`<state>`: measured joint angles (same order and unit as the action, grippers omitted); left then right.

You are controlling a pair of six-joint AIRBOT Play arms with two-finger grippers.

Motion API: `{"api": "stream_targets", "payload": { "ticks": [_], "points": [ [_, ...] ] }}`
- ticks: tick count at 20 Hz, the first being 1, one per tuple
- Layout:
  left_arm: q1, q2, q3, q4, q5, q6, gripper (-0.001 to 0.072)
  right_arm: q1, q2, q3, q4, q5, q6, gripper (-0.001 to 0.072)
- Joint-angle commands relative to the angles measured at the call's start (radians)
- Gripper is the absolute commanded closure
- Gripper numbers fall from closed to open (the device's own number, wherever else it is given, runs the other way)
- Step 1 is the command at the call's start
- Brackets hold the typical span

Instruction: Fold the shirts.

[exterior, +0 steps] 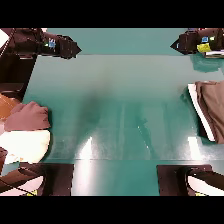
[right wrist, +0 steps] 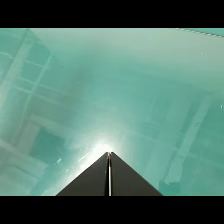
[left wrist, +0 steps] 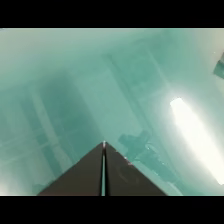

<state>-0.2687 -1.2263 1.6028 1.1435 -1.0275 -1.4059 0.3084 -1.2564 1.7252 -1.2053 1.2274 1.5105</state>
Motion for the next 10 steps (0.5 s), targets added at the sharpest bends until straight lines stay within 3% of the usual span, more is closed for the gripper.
{"api": "stream_targets", "payload": {
  "ticks": [1, 10],
  "points": [
    [-0.001, 0.001, 0.000, 0.000, 0.000, 0.000, 0.0681, 0.002, 0.000, 0.000, 0.000, -0.002, -0.001, 0.0696],
    [-0.001, 0.001, 0.000, 0.000, 0.000, 0.000, 0.0681, 0.002, 0.000, 0.000, 0.001, 0.002, -0.001, 0.0697]
  ]
}}
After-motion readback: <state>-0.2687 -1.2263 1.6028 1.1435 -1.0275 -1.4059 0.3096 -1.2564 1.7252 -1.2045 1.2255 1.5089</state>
